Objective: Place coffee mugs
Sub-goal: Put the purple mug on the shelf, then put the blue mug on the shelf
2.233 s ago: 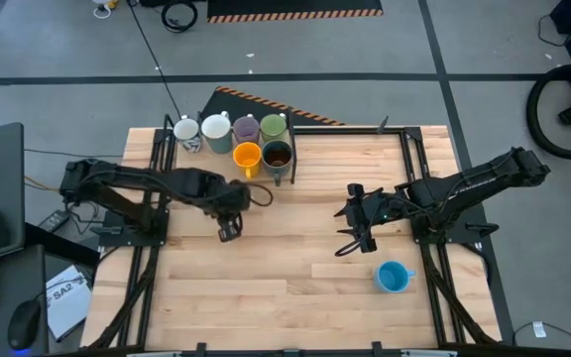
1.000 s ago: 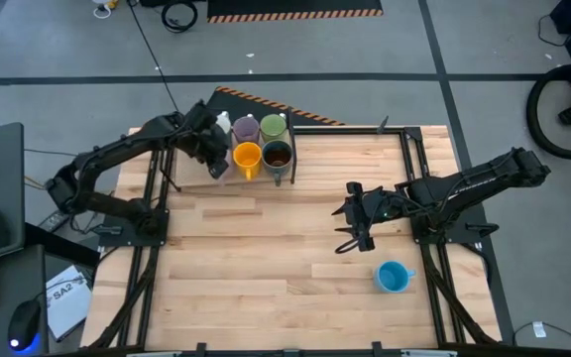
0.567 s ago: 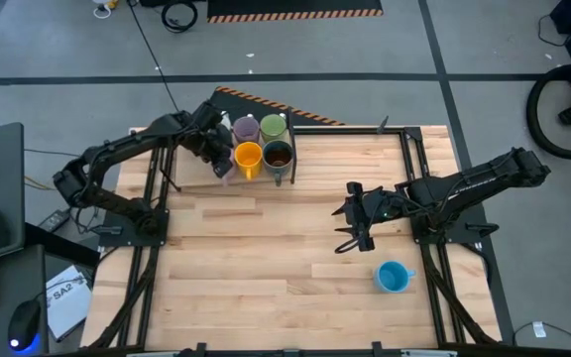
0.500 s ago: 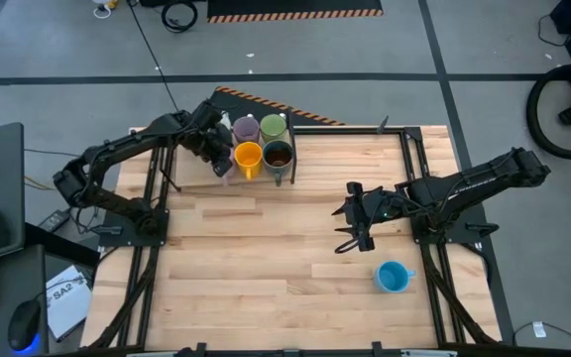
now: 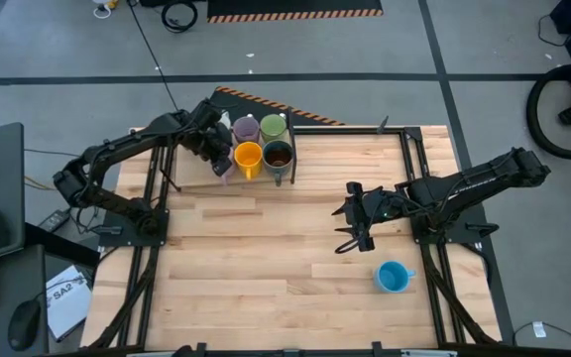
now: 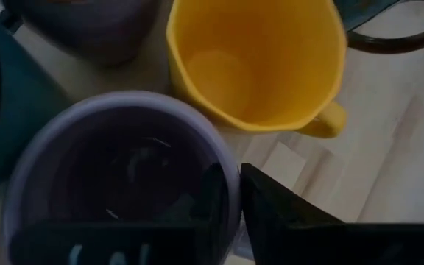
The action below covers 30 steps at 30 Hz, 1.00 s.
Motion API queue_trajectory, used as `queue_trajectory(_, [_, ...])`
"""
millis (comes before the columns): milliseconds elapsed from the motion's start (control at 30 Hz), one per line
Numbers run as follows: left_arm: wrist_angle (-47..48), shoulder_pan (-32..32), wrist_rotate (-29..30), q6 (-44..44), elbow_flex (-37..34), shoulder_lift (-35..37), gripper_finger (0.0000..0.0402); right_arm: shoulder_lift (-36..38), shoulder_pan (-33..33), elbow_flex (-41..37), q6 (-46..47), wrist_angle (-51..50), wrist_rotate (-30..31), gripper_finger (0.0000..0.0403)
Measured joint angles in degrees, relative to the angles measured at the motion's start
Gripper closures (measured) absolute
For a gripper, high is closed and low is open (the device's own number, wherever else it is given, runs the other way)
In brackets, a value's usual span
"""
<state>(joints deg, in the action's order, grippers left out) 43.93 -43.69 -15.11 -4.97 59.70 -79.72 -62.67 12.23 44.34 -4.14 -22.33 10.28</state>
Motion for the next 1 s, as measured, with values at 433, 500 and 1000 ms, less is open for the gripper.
queue_trajectory(433, [1.9,0.6,0.2,-0.2,-0.2,-0.1,0.0288,0.0,0.0,0.0,-0.1,0.6,0.0,0.0196])
queue_trajectory(500, [2.0,0.6,0.1,-0.2,-0.2,0.3,0.0288,0.0,0.0,0.0,-0.1,0.8,0.0,0.0196])
queue_trajectory(1000, [4.1,3.0,3.2,-0.7,6.7,4.5,0.0287,0.0,0.0,0.0,-0.1,1.2,0.0,0.0196])
